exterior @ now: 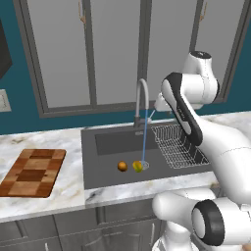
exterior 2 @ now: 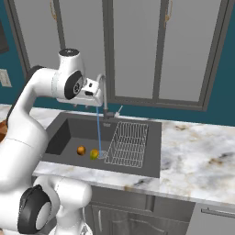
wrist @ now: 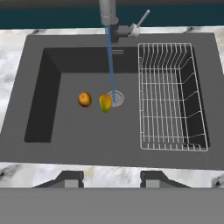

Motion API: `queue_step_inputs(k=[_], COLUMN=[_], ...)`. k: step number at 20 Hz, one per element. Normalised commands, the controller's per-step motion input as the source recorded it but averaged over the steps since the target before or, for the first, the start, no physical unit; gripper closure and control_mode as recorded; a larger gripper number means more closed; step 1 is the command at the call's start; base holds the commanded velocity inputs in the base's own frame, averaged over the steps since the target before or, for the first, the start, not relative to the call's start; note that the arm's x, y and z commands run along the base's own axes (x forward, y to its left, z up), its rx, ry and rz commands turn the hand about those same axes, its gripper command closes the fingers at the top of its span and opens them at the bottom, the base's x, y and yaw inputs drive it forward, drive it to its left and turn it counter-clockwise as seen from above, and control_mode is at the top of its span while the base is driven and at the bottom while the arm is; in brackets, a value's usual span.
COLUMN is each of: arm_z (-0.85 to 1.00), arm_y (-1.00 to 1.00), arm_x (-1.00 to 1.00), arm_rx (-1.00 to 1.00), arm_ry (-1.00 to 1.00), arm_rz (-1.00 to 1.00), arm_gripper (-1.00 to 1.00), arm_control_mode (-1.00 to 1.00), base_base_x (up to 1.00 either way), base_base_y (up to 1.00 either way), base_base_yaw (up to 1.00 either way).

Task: Pick the mango, mango from the sink and place them on the cutting board to airdry. Then turn off the sink faucet.

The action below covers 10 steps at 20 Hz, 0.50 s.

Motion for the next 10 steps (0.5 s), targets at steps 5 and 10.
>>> queue_step_inputs(k=[5, 10], arm_z=[-0.04, -0.28], arm_y=[0.11, 0.38], arm_x=[-0.01, 0.0], arm_rx=[0.01, 0.0], arm_ry=[0.0, 0.0], arm_rz=[0.0, 0.0], arm_gripper=[-1.0, -1.0], arm_control_mode=[-1.0, -1.0], base_base_x=[0.0, 0.0], base_base_y=[0.0, 0.0], base_base_yaw=[0.0, 0.0])
